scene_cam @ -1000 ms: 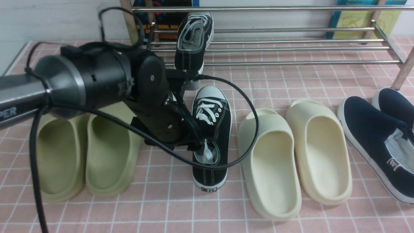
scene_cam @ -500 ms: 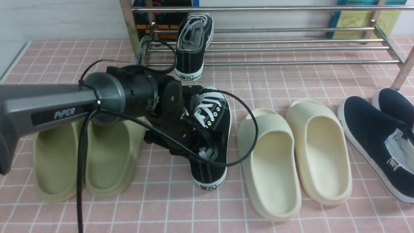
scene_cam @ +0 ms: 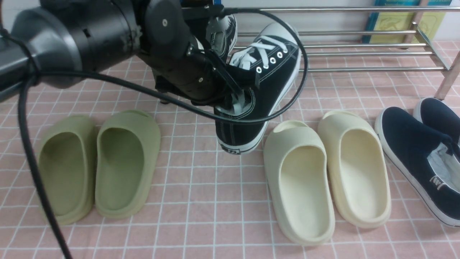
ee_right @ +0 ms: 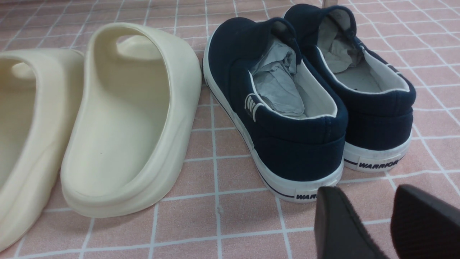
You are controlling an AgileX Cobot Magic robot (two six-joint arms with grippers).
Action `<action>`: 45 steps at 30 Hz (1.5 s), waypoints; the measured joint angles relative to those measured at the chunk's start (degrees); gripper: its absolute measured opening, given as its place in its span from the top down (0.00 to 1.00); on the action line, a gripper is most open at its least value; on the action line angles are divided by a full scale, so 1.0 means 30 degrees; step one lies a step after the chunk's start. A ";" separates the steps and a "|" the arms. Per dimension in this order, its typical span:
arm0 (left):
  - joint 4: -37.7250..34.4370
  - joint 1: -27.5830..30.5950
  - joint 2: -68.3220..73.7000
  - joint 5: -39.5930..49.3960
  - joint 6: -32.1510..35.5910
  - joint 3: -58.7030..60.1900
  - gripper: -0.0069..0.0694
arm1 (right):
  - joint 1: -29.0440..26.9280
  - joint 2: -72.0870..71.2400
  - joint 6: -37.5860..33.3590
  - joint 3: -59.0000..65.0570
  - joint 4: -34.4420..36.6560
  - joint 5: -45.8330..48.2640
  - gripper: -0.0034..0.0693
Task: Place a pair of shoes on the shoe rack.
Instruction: Use the left arm to put a shoe into the shoe rack
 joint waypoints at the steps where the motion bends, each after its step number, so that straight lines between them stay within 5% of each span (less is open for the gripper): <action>1: 0.0000 0.0025 0.0404 -0.0105 -0.0142 -0.0138 0.89 | 0.0000 0.0000 0.0000 0.0000 0.0000 0.0000 0.62; 11: -0.0018 0.0768 0.4128 -0.1220 -0.0794 -0.3303 0.89 | 0.0000 0.0000 0.0000 0.0000 0.0000 0.0000 0.62; 28: 0.0136 0.2239 1.1640 -0.1301 -0.1633 -1.4134 0.88 | 0.0000 0.0000 0.0000 0.0000 -0.0007 0.0000 0.62; 39: 0.0635 0.2221 1.1620 -0.1468 -0.1364 -1.4635 0.64 | 0.0000 0.0000 0.0000 0.0000 -0.0007 0.0000 0.62; 45: 0.0775 0.2221 1.1088 0.1271 -0.0682 -1.5306 0.46 | 0.0000 0.0000 0.0000 0.0000 -0.0007 0.0000 0.62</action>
